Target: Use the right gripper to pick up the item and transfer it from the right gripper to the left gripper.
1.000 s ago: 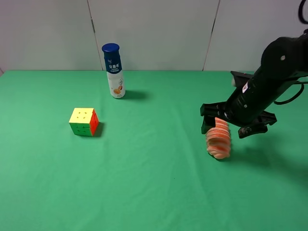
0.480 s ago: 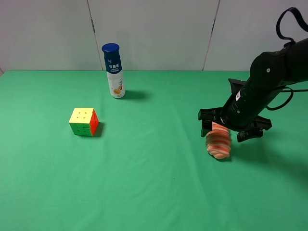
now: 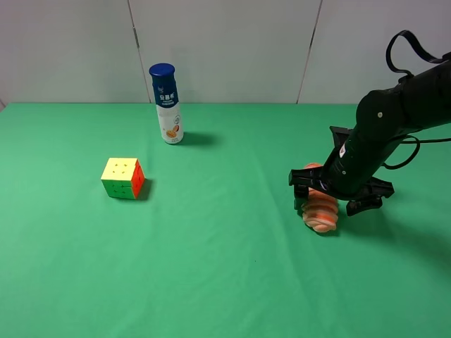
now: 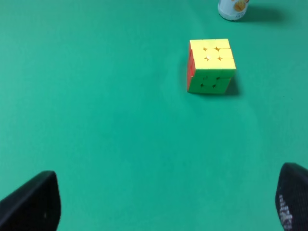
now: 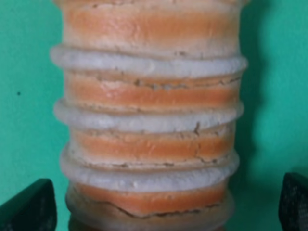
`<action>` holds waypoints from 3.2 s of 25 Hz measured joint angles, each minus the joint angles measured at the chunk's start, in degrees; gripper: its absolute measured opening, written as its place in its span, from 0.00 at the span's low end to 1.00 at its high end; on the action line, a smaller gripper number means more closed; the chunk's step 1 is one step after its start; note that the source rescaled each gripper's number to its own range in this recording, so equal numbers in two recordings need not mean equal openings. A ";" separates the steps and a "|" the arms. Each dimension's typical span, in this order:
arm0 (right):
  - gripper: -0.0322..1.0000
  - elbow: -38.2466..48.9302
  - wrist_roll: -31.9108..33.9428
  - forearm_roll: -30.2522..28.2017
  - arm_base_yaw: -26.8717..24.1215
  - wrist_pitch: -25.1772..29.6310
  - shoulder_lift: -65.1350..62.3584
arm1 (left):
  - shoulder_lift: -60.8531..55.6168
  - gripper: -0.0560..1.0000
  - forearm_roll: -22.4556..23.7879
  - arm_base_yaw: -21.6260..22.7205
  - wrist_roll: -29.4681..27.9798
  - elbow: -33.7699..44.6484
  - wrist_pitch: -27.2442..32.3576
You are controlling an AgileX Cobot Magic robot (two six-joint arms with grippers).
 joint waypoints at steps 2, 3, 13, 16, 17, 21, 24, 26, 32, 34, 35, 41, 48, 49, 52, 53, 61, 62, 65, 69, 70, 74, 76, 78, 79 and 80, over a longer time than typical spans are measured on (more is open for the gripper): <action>1.00 0.00 0.00 0.00 0.00 -0.43 0.00 | 0.00 1.00 0.00 0.00 0.00 0.00 0.00; 1.00 0.00 0.07 0.00 0.00 -0.73 0.00 | 0.00 1.00 0.00 0.00 0.00 0.00 0.00; 1.00 0.00 0.66 -0.62 0.00 -1.26 0.00 | 0.00 1.00 0.00 0.00 0.00 0.00 0.00; 1.00 0.00 0.66 -1.04 0.00 -1.26 0.00 | 0.00 1.00 0.00 0.00 0.00 0.00 0.00; 1.00 0.00 0.66 -1.09 0.00 -1.26 0.00 | 0.00 1.00 0.00 0.00 0.00 0.00 0.00; 1.00 0.00 0.66 -1.09 0.00 -1.26 0.00 | 0.00 1.00 0.00 0.00 0.00 0.00 0.00; 1.00 0.00 0.66 -1.26 0.00 -1.20 0.00 | 0.00 1.00 0.00 0.00 0.00 0.00 0.00; 1.00 0.00 0.66 -1.43 0.00 -1.20 0.00 | 0.00 1.00 0.00 0.00 0.00 0.00 0.00; 1.00 0.00 0.66 -1.62 0.00 -1.11 0.95 | 0.00 1.00 0.00 0.00 0.00 0.00 0.00; 1.00 -0.15 0.62 -1.91 0.00 -0.73 1.93 | 0.00 1.00 0.00 0.00 0.00 0.00 0.00; 1.00 -0.23 0.62 -1.91 0.00 -0.60 1.93 | 0.00 1.00 0.00 0.00 0.00 0.00 0.00; 0.18 -0.48 0.62 -1.97 0.00 -0.17 1.92 | 0.00 1.00 0.00 0.00 0.00 0.00 0.00; 0.08 -0.48 0.66 -1.92 0.00 -0.12 1.85 | 0.00 1.00 0.00 0.00 0.00 0.00 0.00; 0.08 -0.48 0.66 -1.92 0.00 -0.12 1.85 | 0.00 1.00 0.00 0.00 0.00 0.00 0.00; 0.08 -0.48 0.66 -1.92 0.00 -0.12 1.85 | 0.00 1.00 0.00 0.00 0.00 0.00 0.00; 0.08 -0.48 0.66 -1.92 0.00 -0.12 1.81 | 0.00 1.00 0.00 0.00 0.00 0.00 0.00; 0.06 -0.48 -10.49 -2.41 0.00 1.68 -8.65 | 0.00 1.00 0.00 0.00 0.00 0.00 0.00; 0.05 -0.48 -12.89 -2.41 0.00 2.45 -10.57 | 0.00 1.00 0.00 0.00 0.00 0.00 0.00; 0.05 -0.48 -21.52 -2.61 0.40 5.47 -15.16 | 0.00 1.00 0.00 0.00 0.00 0.00 0.00; 0.05 -0.48 -35.28 -2.73 5.29 7.75 -20.91 | 0.00 1.00 0.00 0.00 0.00 0.00 0.00; 0.05 -0.48 -38.50 -2.29 7.04 7.39 -21.93 | 0.00 1.00 0.00 0.00 0.00 0.00 0.00; 0.05 -0.48 -44.34 0.89 13.19 5.64 -23.49 | 0.00 1.00 0.00 0.00 0.00 0.00 0.00; 0.05 -0.48 -44.65 1.55 15.72 5.19 -23.15 | 0.00 1.00 0.00 0.00 0.00 0.00 0.00; 0.05 -0.48 -44.80 1.83 18.25 4.90 -22.77 | 0.00 1.00 0.00 0.00 0.00 0.00 0.00; 0.05 -0.48 -44.80 1.96 19.10 4.45 -22.45 | 0.00 1.00 0.00 0.00 0.00 0.00 0.00; 0.05 -0.70 -44.80 2.17 19.96 4.22 -22.12 | 0.00 1.00 0.00 0.00 0.00 0.00 0.00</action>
